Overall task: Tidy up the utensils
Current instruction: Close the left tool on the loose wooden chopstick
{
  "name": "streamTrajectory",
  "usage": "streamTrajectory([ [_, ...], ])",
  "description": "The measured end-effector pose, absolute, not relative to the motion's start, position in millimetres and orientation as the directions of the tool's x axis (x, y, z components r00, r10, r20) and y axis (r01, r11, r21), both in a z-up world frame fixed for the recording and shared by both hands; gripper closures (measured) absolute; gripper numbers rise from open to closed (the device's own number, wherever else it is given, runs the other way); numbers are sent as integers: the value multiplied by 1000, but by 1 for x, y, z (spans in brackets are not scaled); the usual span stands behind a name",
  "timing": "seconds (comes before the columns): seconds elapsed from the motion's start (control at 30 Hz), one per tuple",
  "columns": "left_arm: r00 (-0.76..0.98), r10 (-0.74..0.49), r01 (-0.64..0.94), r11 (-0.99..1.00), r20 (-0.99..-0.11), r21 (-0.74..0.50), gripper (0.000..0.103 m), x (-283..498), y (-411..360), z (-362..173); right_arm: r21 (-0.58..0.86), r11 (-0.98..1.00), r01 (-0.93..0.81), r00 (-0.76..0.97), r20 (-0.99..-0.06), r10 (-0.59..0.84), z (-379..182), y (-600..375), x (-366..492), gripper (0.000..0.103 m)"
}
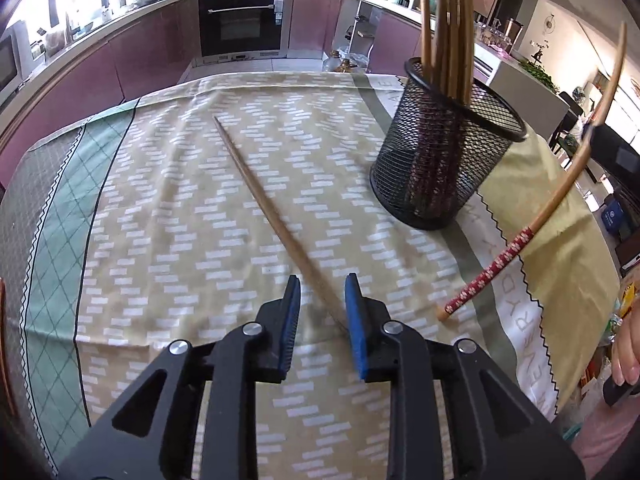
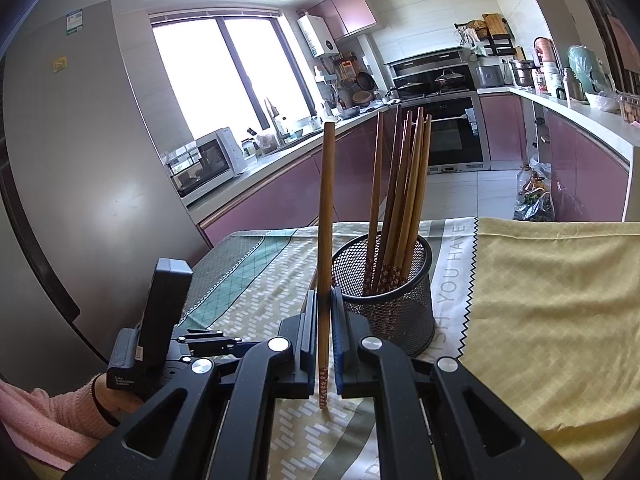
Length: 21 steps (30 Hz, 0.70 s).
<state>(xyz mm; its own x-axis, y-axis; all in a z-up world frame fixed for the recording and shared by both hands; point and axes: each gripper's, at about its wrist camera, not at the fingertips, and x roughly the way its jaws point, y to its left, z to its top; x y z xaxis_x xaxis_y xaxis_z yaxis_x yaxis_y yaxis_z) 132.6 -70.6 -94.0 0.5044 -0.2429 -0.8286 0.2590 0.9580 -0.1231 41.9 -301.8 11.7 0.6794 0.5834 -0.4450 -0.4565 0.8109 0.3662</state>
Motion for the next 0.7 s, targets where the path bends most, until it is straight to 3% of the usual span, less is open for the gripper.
streamTrajectory([
  [0.17, 527, -157, 204, 978, -836, -55, 71, 163, -65, -99, 373, 809, -455, 678, -444, 586, 11, -303, 43, 97],
  [0.37, 540, -93, 159, 987, -836, -7, 72, 200, -60, -100, 372, 805, -462, 674, -443, 592, 11, -300, 44, 97],
  [0.7, 534, -101, 145, 989, -839, -27, 79, 231, -54, -99, 378, 803, -460, 668, -448, 594, 10, -299, 50, 97],
])
